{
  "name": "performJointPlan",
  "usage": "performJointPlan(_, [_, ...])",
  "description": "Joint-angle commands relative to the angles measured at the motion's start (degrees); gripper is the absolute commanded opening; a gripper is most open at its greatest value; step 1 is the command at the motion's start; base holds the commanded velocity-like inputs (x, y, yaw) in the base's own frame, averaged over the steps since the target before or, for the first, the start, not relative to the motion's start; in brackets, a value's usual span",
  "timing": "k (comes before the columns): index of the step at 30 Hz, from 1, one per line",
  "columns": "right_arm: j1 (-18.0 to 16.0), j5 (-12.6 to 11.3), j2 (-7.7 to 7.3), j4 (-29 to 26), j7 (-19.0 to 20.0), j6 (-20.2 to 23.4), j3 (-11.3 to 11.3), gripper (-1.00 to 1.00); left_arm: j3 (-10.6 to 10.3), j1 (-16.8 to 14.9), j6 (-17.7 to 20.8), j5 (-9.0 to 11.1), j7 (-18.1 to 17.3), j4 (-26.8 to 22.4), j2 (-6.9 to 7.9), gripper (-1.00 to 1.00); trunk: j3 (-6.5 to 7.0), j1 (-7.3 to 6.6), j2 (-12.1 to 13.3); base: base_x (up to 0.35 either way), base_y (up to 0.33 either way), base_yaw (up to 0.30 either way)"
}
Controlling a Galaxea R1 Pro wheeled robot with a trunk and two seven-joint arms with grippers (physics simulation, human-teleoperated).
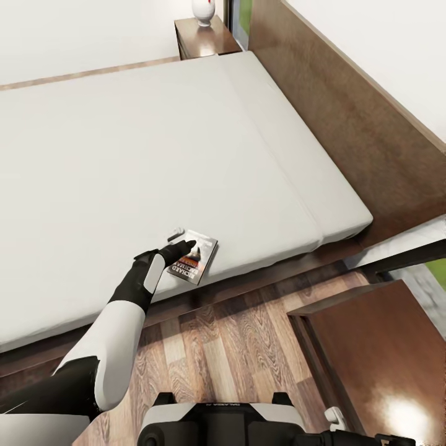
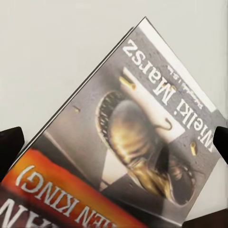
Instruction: In the bedroom, move the book from the bed onto either nightstand, and place the two sandals side by side next to the bed.
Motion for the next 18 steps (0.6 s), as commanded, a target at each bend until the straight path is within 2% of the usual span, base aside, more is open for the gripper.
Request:
performJointPlan(1, [0.0, 0.2, 0.02, 0.0, 0.3, 0.6, -0.3, 1.0, 0.4, 0.0, 0.4, 0.2, -0.2, -0.1, -0.08, 1.0, 0.16, -0.22, 0.4, 0.0, 0.0, 0.0])
performJointPlan(18, [0.0, 0.2, 0.02, 0.0, 0.3, 0.6, -0.3, 1.0, 0.4, 0.0, 0.5, 0.2, -0.2, -0.1, -0.08, 1.0, 3.21, -3.95, 7.2, 0.0, 0.0, 0.0])
